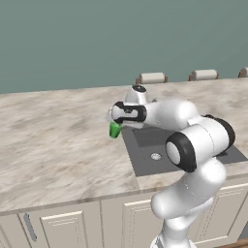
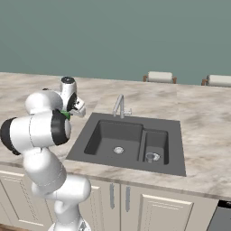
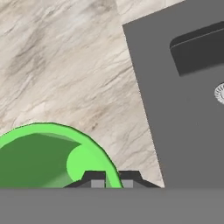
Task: Move any existing items from the left basin to the right basin for drying. Then move the cup from the counter to the left basin of the sink for washing.
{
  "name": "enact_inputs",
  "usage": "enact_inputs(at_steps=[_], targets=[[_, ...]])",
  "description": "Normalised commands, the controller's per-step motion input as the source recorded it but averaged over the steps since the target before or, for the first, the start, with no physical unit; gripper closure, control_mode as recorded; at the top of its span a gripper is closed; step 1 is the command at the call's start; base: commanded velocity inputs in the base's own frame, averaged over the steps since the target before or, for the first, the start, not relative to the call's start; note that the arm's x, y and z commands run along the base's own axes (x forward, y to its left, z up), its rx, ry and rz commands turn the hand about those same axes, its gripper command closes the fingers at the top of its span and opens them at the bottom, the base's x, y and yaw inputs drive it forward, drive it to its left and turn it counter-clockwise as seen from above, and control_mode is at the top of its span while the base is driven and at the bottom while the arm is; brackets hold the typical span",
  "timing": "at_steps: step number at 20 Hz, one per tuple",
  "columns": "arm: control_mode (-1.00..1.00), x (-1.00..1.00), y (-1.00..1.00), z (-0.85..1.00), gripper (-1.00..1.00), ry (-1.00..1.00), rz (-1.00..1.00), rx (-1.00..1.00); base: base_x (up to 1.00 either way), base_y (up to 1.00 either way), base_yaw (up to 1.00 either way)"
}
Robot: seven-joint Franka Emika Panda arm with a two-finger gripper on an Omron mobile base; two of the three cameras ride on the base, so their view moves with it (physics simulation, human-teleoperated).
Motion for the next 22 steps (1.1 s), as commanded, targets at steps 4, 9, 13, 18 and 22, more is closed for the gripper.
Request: enact_inputs(at_steps=[4, 9, 13, 18, 22], targets=[[-1.0, 0.0, -0.58, 0.06, 1.0, 0.03, -0.18, 0.0, 0.0, 0.0, 0.0], [-1.0, -0.01, -0.55, 0.03, 1.0, 0.07, -0.19, 0.0, 0.0, 0.0, 0.0], [-1.0, 0.0, -0.52, 0.0, 1.0, 0.11, -0.18, 0.0, 0.0, 0.0, 0.0], [-1.0, 0.0, -0.49, 0.0, 1.0, 0.08, -0.2, 0.0, 0.0, 0.0, 0.0], [-1.0, -0.06, -0.45, -0.11, 1.0, 0.06, -0.21, 0.0, 0.0, 0.0, 0.0]])
